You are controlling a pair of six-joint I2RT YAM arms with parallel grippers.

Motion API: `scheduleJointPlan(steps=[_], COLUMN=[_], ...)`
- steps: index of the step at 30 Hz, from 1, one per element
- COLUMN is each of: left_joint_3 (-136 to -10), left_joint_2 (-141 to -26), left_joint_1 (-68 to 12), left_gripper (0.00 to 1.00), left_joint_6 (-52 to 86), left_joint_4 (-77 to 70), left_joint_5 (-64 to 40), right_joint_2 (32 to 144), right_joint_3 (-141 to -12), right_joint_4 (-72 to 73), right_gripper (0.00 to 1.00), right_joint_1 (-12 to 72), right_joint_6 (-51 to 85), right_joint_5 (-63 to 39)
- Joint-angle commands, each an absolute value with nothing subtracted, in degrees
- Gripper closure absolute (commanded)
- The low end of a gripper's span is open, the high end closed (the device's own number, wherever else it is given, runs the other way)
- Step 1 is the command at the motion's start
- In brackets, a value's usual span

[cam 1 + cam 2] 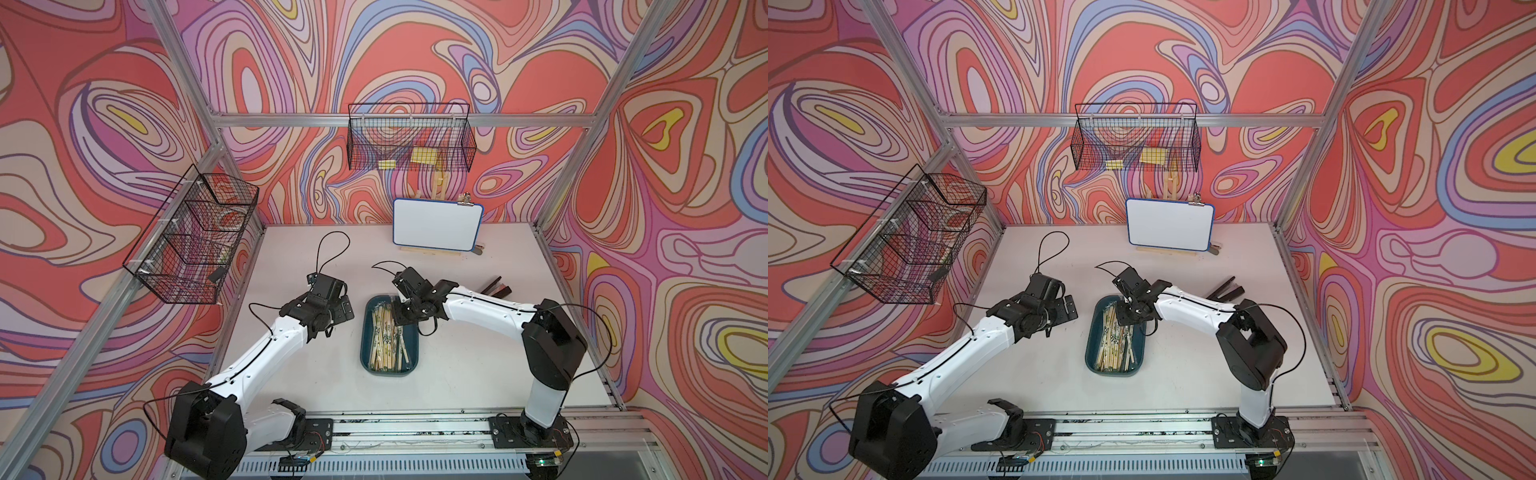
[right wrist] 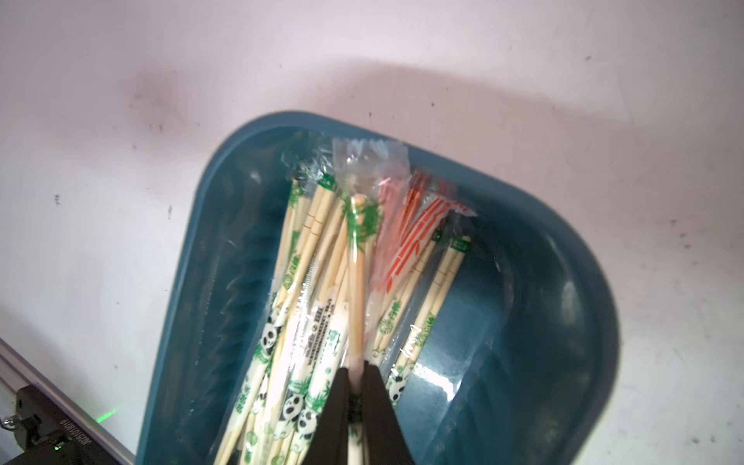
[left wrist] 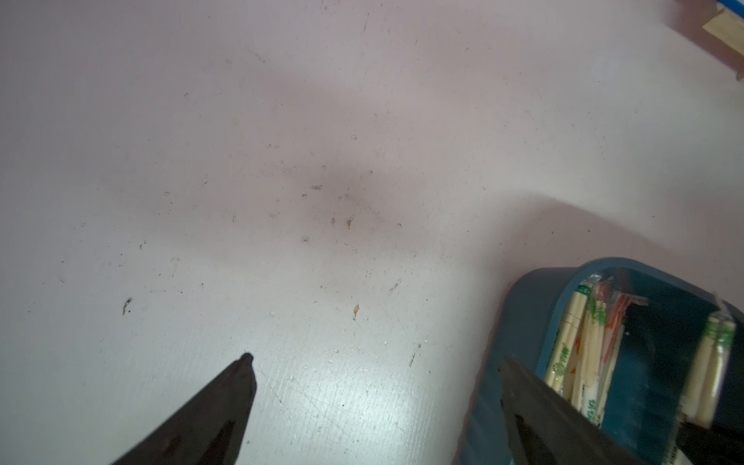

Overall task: Take the paired disposable chopsticks out of the storage box
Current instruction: Pick up the paired disposable chopsticks from the storage box, then place the paired disposable chopsticks at the center of the board.

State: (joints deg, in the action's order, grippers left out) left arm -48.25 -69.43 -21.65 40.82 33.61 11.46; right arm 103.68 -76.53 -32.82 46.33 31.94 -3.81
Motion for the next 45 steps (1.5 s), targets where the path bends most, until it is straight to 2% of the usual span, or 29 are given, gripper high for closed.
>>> scheduleJointPlan(steps=[1, 8, 17, 28, 40, 41, 43, 45], left_joint_3=[-49.10, -50.19, -50.57, -50.92, -50.22, -50.14, -49.99, -49.79], left_joint_2=[-69.54, -69.92, -70.07, -70.32, -69.97, -70.04, -70.05, -70.14], left_joint_1=[-21.29, -21.28, -21.30, -21.27, -21.33, -21.31, -21.36, -21.28], left_gripper=[0.00, 0.00, 0.00, 0.00, 0.00, 0.00, 0.00, 0.00], left_joint_6=[39.60, 38.94, 38.76, 38.67, 39.11, 39.11, 39.20, 39.29], left_joint_4=[33.73, 34.41, 34.54, 34.90, 34.86, 34.70, 34.62, 34.54], left_joint_5=[10.77, 10.03, 9.34, 8.84, 8.70, 8.70, 8.57, 8.51], right_joint_2=[99.54, 94.05, 88.68, 92.65, 99.34, 99.61, 99.84, 99.36], right_joint_3=[-79.13, -78.53, -68.30, -62.32, -61.26, -61.35, -61.56, -61.57], right_joint_4=[-34.97, -38.29, -39.53, -39.14, -35.51, -35.38, -35.41, -35.74], right_gripper=[1.00, 1.00, 1.00, 1.00, 1.00, 0.98, 0.74, 0.60], right_joint_1=[46.65, 43.30, 33.58, 28.85, 28.31, 28.22, 28.21, 28.25], right_joint_6=[30.87, 29.19, 26.32, 23.81, 24.41, 24.47, 24.53, 24.61], right_joint_5=[-0.22, 2.26, 4.09, 9.82, 9.40, 9.47, 9.65, 9.46])
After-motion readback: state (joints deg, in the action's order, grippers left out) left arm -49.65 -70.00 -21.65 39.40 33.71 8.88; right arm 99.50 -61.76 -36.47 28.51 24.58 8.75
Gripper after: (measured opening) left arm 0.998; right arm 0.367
